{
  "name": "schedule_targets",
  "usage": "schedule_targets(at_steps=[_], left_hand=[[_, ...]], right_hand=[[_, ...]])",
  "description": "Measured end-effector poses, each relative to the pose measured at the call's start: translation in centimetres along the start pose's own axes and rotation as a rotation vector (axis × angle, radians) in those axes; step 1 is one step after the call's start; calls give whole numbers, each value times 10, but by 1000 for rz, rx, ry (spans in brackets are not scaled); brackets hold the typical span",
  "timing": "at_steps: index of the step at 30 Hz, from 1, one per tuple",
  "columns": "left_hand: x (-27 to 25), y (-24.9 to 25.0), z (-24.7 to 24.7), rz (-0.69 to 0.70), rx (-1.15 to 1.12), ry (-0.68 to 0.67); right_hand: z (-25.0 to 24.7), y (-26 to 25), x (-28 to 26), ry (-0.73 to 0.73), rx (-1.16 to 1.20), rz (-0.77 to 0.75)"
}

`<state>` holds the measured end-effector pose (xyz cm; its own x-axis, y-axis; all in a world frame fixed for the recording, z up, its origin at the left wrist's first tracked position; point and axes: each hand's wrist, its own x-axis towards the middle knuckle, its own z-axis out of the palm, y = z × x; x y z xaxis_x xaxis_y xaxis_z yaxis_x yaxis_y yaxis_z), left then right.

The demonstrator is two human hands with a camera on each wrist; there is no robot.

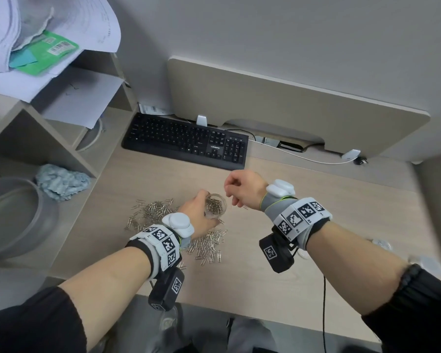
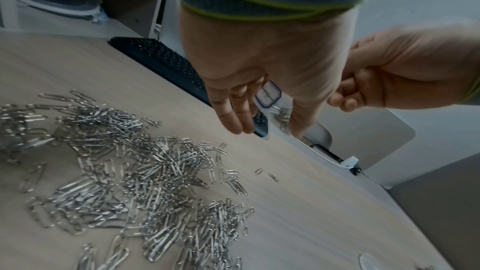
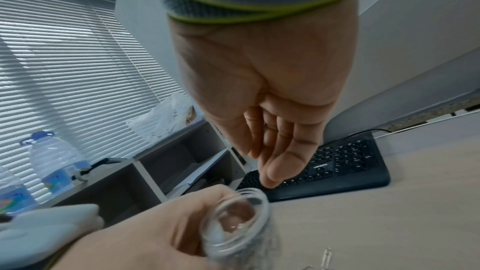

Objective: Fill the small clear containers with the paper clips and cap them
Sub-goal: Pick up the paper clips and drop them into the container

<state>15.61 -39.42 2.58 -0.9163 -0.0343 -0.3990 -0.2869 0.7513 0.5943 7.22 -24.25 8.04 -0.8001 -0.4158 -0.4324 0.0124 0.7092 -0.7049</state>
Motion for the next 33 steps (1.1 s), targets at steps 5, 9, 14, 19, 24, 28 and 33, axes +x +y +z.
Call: schedule_targets(at_steps=[5,9,14,19,24,28,33], left_hand=[[-6,-25,-13,-35,6,-1],[-8,-42,-20,-75,9,18],[-7,-65,-23,-137,-16,38],[-1,-78,-24,-178,-9,62],[1,-93,-25,-220,-19,68],[1,-103,-24,-236,-19,82],[-2,-115,-25,-253,-32,93]], right_hand=[[4,30,17,16,-63,137],[11,62,33,26,-154,248],[27,98,63,-17,-272,392],[33,100,75,-43,-456,469],[36,94,79,-33,-630,525],[49,92,87,-74,-651,500],[83,70,89,-100,-595,320]])
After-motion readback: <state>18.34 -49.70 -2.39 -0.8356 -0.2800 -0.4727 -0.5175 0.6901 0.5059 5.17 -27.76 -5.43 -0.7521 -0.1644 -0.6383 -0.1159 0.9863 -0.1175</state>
